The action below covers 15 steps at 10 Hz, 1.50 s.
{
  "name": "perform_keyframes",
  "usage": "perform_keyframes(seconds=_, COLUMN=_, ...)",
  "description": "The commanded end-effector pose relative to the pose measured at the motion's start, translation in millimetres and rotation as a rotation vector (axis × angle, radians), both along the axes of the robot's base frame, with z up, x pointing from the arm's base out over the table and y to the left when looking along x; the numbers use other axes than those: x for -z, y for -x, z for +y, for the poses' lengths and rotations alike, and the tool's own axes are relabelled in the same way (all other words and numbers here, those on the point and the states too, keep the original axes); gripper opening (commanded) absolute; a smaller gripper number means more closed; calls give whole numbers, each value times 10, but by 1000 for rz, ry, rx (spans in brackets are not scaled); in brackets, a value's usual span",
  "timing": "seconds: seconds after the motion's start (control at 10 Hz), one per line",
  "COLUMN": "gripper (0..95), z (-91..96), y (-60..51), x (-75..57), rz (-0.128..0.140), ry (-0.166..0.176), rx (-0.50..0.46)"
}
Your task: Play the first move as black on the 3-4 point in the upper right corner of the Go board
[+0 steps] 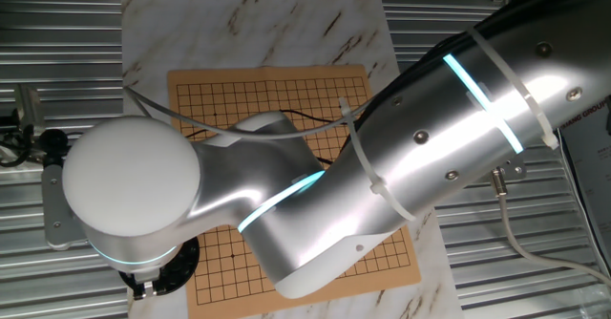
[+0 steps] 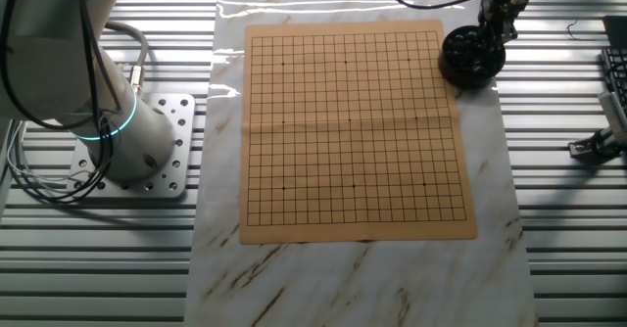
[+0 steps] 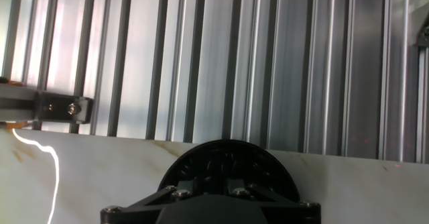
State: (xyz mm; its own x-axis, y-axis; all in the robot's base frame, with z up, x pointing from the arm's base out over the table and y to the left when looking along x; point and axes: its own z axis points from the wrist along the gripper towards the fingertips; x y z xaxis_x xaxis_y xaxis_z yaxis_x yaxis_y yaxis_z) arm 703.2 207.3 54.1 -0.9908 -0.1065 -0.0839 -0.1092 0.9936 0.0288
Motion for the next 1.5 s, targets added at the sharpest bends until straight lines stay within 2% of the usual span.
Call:
perform_keyframes(seconds=0.1, gripper=190, z=-1, y=4, x=-5, rz=-2, ry=-1, rx=0)
perform_keyframes(seconds=1.5, gripper=190, z=-6, y=3, x=9, rz=-18, ry=-2, rx=-14)
